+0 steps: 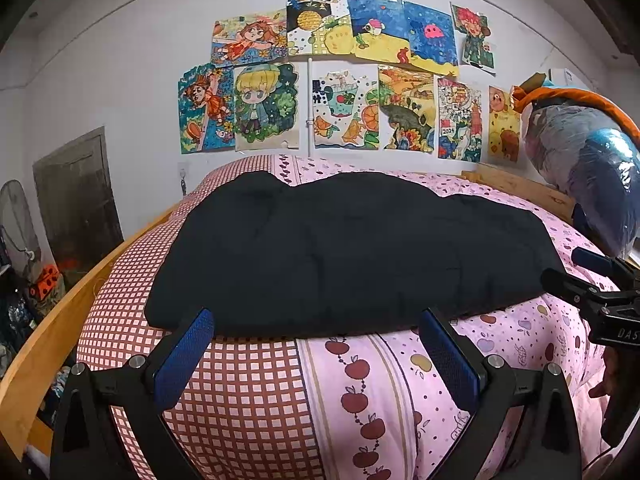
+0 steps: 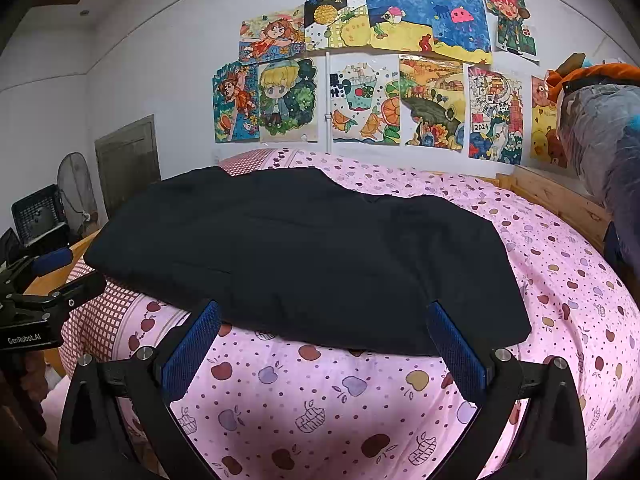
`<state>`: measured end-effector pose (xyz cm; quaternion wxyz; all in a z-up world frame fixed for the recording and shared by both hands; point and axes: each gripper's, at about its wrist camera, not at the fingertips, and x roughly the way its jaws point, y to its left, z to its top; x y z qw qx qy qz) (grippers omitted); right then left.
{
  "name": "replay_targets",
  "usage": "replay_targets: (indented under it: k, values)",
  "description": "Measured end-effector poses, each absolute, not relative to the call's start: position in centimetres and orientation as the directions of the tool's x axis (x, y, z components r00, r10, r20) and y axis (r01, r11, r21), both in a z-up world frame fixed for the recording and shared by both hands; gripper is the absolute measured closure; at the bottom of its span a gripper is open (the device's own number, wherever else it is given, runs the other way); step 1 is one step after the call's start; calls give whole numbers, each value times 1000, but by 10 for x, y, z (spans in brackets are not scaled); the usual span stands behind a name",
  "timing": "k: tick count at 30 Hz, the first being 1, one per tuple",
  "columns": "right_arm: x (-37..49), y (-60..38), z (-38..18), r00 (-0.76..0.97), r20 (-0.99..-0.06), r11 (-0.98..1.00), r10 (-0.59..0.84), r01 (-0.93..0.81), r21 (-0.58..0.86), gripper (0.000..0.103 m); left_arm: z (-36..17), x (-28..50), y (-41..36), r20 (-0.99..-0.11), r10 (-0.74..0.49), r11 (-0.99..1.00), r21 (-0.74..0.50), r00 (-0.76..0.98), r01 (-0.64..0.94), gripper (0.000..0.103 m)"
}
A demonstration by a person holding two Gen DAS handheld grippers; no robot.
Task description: Fold large clothes
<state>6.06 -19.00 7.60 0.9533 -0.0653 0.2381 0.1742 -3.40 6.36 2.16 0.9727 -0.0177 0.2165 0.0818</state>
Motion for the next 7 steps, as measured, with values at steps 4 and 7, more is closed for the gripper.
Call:
replay_targets:
  k: [4,7]
  values:
    - [61,-190,76,826,-478,932,299,-361,-41,2,23,-35,61,-418,147,988,14,897,-156,0]
    - [61,-190,75,825,-480,932,299,-361,-40,2,23,-36,61,-419,146,988,14,896,-154,0]
